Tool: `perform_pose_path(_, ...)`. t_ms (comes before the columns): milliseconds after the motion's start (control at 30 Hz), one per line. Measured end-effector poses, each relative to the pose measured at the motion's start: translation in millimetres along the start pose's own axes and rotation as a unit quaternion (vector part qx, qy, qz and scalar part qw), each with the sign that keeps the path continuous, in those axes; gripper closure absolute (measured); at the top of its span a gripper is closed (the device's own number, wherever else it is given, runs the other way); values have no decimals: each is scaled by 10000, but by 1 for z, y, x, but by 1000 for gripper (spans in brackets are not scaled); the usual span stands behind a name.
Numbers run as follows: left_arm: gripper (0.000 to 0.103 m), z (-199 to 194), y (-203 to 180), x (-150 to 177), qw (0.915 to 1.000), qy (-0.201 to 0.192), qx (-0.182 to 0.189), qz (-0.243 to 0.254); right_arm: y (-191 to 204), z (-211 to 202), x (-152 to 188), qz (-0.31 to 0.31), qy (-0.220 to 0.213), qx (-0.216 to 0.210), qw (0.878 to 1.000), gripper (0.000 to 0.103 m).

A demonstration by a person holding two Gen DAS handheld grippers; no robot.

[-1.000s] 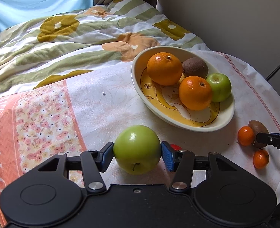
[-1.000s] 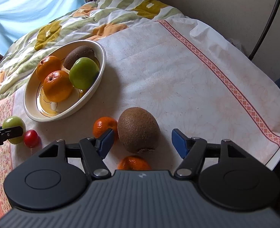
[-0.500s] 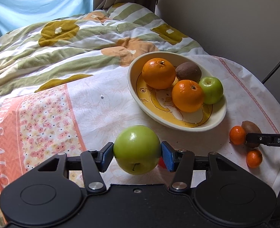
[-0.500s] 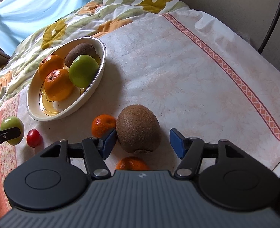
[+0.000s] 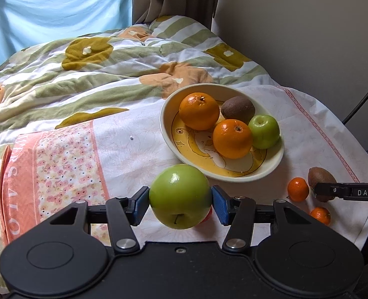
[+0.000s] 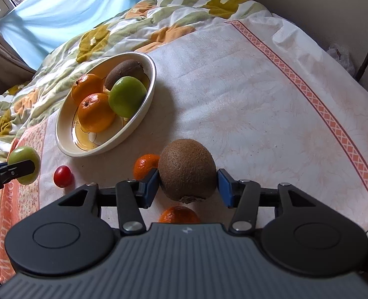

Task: Organize fruits
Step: 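Carry the apple and kiwi over the bowl and open both tools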

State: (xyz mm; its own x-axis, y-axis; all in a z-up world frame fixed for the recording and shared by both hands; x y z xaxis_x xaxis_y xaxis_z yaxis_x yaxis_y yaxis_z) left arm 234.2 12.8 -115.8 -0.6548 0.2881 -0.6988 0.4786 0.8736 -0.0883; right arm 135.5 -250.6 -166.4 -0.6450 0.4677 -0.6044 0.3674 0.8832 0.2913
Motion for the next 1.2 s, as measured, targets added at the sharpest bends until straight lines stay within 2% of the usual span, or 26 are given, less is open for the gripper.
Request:
perform_pose_path(333, 45, -30, -37, -18, 9979, -372, -391, -364, -2, -29, -34, -532, -26, -595, 9968, 38)
perform_pose_path(667, 45, -37, -68, -42, 9911, -696, -905, -680, 12, -29, -95, -1276, -224, -1334, 9826, 38)
perform_pose_path(900, 45, -17, -71, -59, 9877, -705, -1121, -830, 38, -15, -130, -1661, -357, -1742, 9699, 38)
perform_pose_path(1200, 45, 47, -51, -68, 9922, -286, -1098, -512, 67, 31, -149, -1554, -164, -1791, 9713, 38)
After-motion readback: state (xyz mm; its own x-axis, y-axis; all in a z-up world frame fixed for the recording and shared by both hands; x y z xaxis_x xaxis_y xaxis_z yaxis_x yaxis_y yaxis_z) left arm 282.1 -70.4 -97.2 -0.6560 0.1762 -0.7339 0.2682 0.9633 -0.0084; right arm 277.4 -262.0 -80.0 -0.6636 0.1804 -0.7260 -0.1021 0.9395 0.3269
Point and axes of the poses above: each gripper's, at about its wrist camera, not at the fingertips, and z roughly the way its jaws point, y to its left, x to its underside, the point moved 2 cm from there along z, roughly the way its jaws point, and after that the axes turned 8 degrees about -y, right-handed, at the moved point
